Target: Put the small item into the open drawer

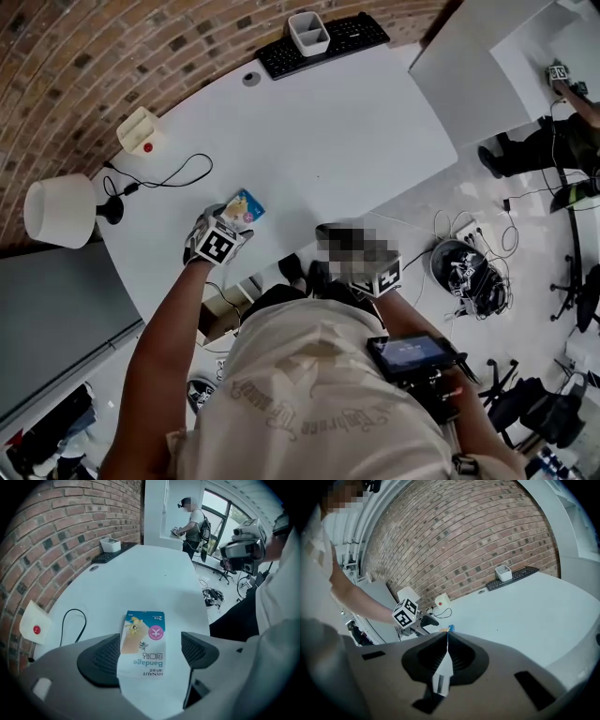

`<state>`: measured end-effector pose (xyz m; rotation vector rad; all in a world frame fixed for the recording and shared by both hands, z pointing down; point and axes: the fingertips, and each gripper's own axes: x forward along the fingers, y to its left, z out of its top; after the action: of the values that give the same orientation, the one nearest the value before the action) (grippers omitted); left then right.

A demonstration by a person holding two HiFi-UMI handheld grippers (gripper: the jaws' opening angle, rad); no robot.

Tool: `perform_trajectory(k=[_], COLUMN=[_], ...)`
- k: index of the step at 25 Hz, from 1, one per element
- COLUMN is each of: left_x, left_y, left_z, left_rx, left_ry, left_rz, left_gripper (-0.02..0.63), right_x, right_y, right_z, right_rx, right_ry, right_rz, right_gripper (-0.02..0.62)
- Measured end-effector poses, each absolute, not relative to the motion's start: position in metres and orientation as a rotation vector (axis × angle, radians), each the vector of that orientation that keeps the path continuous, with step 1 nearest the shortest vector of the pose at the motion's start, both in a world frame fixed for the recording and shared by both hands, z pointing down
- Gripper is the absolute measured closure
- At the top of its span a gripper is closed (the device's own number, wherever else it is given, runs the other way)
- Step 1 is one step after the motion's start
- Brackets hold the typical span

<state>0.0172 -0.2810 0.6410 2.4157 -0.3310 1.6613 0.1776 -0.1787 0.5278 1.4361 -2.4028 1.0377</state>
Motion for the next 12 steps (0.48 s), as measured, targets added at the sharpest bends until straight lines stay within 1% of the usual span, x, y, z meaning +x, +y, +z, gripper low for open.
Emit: perform_trajectory(k=[12], left_x=[0.015], left_y=[-0.292], left_z=[0.670], left_rx=[2.292], left_ry=[-0.193], left_rz=[1.859], left_gripper=[0.202], right_x=[0.200], right_y=[-0.174], right_z=[0.534], right_rx=[1.544], right_ry=[-2.330], right_rz=[1.084], right_gripper=[0.589])
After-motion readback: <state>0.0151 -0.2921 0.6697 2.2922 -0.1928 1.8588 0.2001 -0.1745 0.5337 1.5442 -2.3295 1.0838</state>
